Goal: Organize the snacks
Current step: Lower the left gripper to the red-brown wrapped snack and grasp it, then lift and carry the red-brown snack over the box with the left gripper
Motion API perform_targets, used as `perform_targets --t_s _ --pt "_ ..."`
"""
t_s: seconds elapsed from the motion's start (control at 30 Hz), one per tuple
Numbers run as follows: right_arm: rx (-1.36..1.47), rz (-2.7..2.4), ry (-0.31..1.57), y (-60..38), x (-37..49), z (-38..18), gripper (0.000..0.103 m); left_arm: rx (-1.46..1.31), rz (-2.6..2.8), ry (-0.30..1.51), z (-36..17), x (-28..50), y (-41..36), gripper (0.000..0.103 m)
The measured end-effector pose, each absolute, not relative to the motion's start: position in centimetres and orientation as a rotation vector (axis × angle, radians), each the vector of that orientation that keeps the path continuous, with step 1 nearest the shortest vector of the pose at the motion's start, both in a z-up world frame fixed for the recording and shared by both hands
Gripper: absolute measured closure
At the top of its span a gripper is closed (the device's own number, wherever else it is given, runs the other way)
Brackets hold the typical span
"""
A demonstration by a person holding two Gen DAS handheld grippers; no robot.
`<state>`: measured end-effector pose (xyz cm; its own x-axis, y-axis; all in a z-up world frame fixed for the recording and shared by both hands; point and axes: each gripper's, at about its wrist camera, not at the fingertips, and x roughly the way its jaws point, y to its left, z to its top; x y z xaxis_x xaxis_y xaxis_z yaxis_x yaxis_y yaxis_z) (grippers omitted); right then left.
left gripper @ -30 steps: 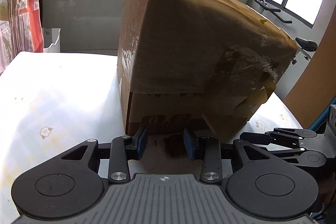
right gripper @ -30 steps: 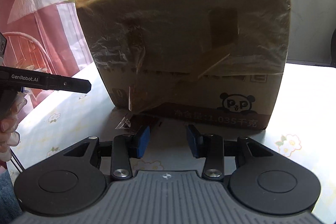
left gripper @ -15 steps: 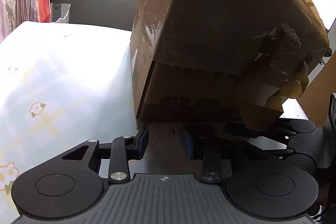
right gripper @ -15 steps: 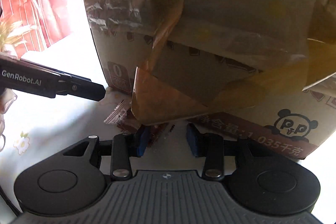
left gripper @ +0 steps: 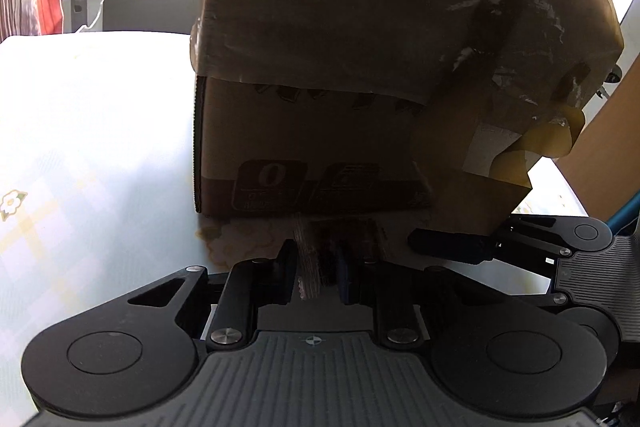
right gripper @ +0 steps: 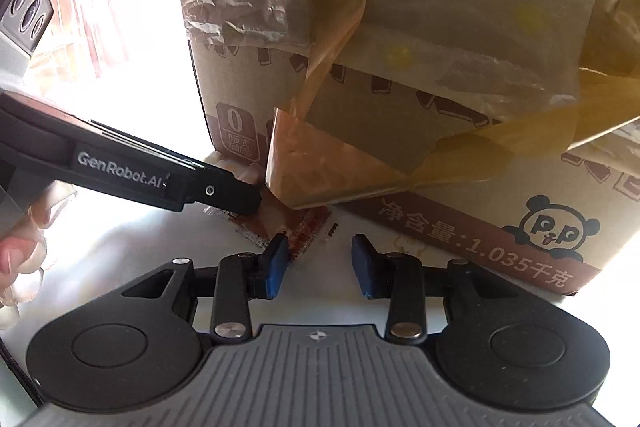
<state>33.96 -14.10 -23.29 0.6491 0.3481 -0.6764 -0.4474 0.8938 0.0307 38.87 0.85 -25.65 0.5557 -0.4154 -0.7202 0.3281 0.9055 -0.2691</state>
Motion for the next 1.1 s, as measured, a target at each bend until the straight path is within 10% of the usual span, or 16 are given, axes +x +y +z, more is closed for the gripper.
perform_targets --t_s 0.5,1.1 --pt "0.057 0.499 0.795 -19.1 29.1 -22.8 0.08 -0.019 -0.574 0.851 -26.2 33.2 -1.5 0.084" --pt "-0.157 0.523 0.75 -17.8 28.5 -23.8 0.042 -0.112 -0.599 0.835 -25.4 33.1 -0.3 0.091"
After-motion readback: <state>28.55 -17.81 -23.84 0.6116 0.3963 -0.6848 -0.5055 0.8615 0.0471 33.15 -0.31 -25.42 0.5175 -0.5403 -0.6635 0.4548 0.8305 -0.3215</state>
